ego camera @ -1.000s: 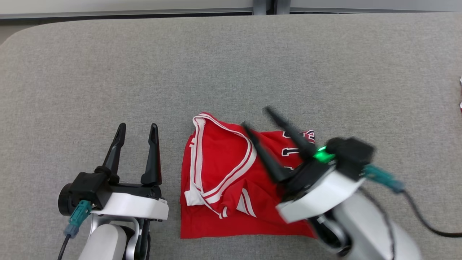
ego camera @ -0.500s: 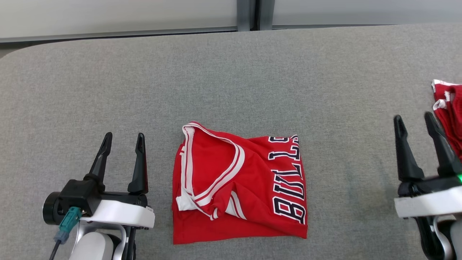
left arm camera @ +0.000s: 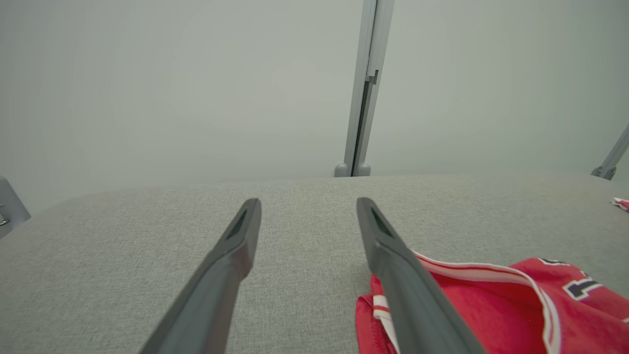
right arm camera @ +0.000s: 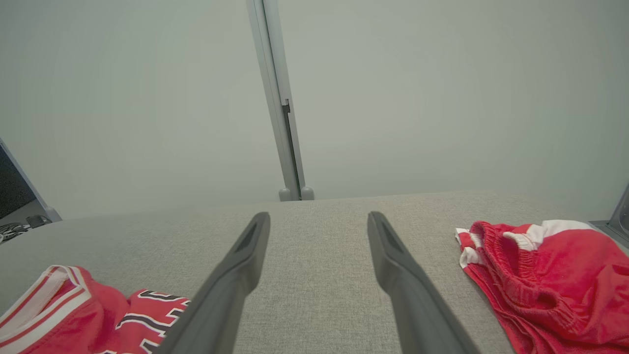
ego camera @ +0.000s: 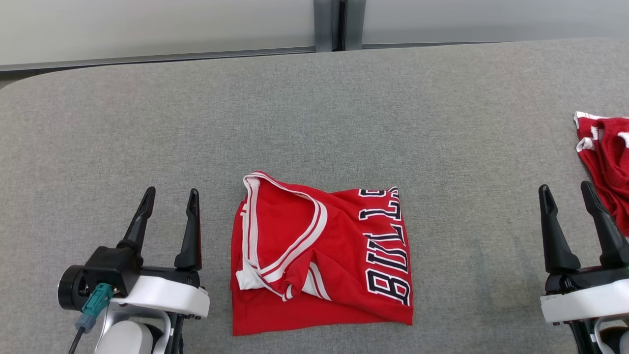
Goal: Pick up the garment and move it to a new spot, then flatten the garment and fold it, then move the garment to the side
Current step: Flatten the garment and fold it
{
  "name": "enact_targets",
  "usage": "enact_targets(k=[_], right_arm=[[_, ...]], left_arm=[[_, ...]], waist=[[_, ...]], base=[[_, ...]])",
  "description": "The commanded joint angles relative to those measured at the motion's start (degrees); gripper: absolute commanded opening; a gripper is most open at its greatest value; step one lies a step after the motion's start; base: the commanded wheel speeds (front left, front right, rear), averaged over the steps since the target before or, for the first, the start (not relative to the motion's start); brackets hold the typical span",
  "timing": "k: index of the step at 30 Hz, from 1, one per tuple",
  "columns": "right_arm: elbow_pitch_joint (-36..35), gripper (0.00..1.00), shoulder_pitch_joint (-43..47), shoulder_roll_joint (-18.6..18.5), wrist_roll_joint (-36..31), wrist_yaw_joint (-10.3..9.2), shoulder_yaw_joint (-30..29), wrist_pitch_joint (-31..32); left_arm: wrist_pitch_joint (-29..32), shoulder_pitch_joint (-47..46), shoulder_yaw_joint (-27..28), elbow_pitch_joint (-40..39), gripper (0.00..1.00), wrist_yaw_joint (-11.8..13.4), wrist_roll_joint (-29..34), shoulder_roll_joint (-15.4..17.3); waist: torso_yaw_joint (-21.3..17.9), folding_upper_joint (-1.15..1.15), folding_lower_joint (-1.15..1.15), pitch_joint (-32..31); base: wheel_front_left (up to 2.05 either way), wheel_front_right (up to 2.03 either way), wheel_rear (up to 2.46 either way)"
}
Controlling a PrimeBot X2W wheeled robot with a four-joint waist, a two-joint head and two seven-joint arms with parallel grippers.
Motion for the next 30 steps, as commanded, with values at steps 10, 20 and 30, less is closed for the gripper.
enact_targets(k=[10,20,30], right_arm=[[0.81,0.00,-1.95,0.30,0.02,0.01,6.17,2.78],[14.30,0.00,-11.16,4.65,6.20,0.00,29.24,1.60],[23.40,0.00,-18.18,4.68,16.39,0.01,48.29,4.33]], left_arm=[[0.22,-1.43,-0.50,-0.14,1.00,0.47,-0.35,0.25],[-0.59,-3.57,-1.64,0.64,1.00,0.14,-0.56,-0.99],[-1.44,-4.88,-2.09,1.72,1.00,0.25,-0.68,-2.03]], waist=[[1.04,0.00,0.00,0.85],[3.99,0.00,0.00,3.15],[4.99,0.00,0.00,4.98]], base=[[0.00,0.00,0.00],[0.00,0.00,0.00],[0.00,0.00,0.00]])
